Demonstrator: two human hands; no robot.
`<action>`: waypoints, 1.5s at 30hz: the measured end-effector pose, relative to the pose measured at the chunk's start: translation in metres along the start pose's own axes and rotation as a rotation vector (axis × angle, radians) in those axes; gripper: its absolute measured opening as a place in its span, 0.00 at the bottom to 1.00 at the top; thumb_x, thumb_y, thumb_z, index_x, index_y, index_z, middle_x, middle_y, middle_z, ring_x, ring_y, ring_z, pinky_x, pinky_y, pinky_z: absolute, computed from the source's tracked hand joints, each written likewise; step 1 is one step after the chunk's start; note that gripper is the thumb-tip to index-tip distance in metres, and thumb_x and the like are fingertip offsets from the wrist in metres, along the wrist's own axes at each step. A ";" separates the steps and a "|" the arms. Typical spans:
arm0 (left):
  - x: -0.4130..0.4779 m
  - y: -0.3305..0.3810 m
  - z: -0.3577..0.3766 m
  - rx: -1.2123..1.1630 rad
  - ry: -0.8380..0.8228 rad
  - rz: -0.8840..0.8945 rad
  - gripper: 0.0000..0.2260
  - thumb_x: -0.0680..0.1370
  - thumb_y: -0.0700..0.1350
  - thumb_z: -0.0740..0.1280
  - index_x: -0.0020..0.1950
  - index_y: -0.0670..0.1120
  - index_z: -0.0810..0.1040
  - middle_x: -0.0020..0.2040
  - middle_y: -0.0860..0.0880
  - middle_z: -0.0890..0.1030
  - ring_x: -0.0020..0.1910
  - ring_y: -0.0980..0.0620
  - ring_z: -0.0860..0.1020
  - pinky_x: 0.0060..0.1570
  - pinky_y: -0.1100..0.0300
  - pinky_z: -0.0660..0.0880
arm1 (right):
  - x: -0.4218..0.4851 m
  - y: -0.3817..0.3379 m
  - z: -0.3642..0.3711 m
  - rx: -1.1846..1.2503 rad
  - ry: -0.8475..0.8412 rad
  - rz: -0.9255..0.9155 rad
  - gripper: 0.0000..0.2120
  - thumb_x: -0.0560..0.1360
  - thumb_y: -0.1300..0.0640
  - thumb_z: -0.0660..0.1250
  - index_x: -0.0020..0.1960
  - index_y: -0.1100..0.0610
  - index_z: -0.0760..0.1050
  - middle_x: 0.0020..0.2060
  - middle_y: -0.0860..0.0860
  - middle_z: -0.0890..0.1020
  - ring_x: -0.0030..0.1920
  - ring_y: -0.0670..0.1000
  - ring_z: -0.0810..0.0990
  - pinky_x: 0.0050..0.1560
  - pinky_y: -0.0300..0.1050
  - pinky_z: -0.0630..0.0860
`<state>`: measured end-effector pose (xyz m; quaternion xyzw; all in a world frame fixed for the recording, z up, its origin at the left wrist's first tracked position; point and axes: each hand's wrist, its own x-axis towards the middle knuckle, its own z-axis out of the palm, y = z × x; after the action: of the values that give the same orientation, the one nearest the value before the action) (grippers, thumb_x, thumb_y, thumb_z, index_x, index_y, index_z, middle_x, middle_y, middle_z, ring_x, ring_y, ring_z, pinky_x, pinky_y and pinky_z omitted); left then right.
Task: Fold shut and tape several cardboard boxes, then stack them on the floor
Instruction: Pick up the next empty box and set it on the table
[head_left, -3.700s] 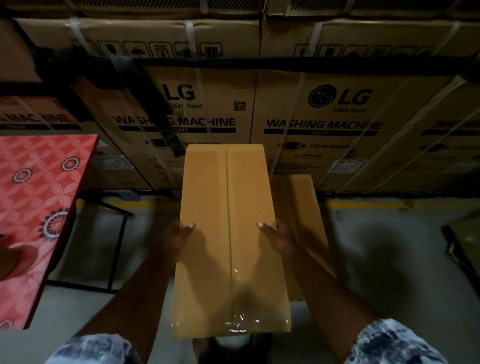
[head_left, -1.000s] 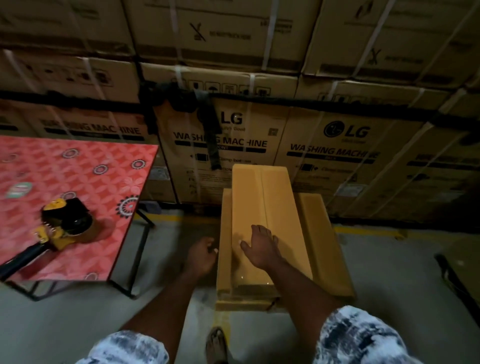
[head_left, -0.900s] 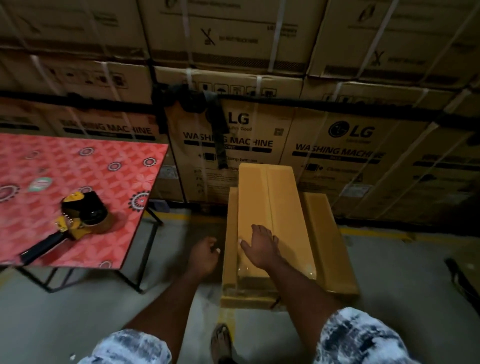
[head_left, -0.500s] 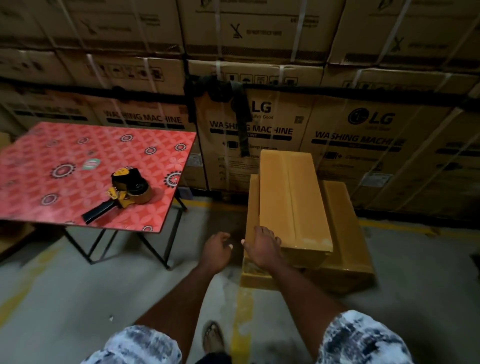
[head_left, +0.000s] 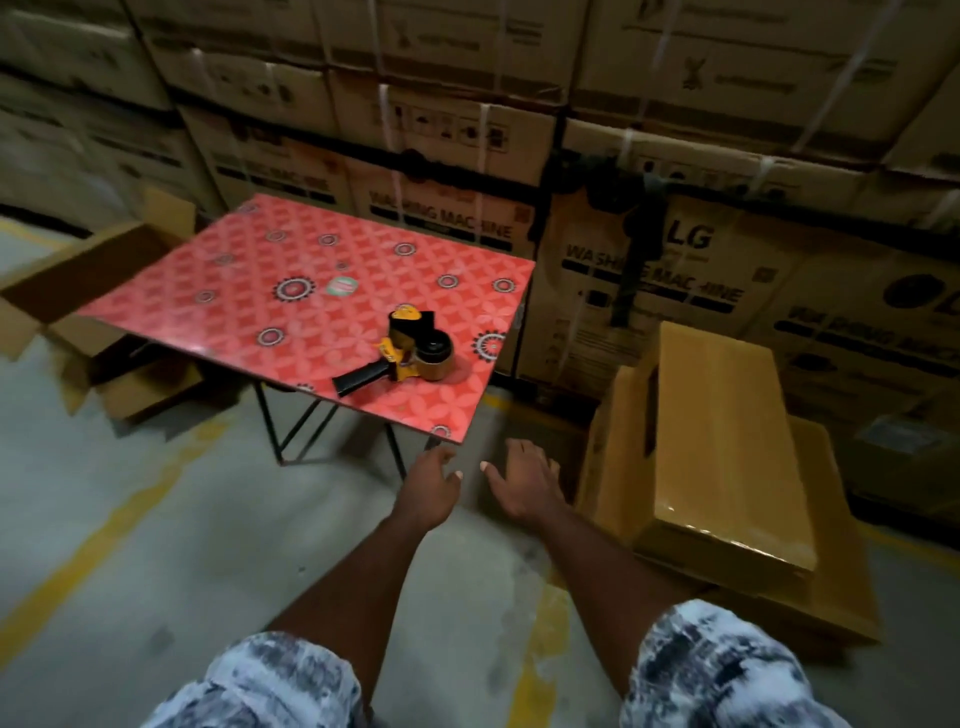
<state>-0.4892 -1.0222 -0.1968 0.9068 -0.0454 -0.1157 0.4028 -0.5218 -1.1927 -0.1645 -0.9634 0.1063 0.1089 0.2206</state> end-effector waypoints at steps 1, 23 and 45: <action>0.003 -0.015 -0.018 -0.001 0.014 -0.009 0.16 0.77 0.41 0.70 0.64 0.41 0.79 0.61 0.42 0.81 0.60 0.42 0.79 0.61 0.51 0.75 | 0.008 -0.023 0.009 -0.008 -0.009 -0.016 0.29 0.81 0.38 0.58 0.74 0.56 0.66 0.72 0.57 0.70 0.73 0.59 0.66 0.72 0.59 0.62; 0.073 -0.273 -0.331 -0.115 0.351 -0.356 0.16 0.79 0.41 0.69 0.67 0.45 0.77 0.63 0.43 0.79 0.61 0.45 0.78 0.62 0.56 0.72 | 0.157 -0.431 0.157 -0.074 -0.144 -0.479 0.23 0.81 0.40 0.60 0.65 0.56 0.71 0.64 0.56 0.75 0.67 0.59 0.71 0.67 0.56 0.65; 0.272 -0.389 -0.535 -0.120 0.464 -0.490 0.17 0.79 0.41 0.69 0.68 0.42 0.76 0.65 0.43 0.79 0.63 0.42 0.77 0.64 0.51 0.73 | 0.392 -0.668 0.211 -0.116 -0.264 -0.587 0.26 0.82 0.43 0.59 0.73 0.59 0.66 0.70 0.59 0.71 0.70 0.61 0.68 0.68 0.58 0.65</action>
<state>-0.0985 -0.4239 -0.1850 0.8675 0.2738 -0.0021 0.4152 -0.0135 -0.5718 -0.1815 -0.9415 -0.2119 0.1703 0.1993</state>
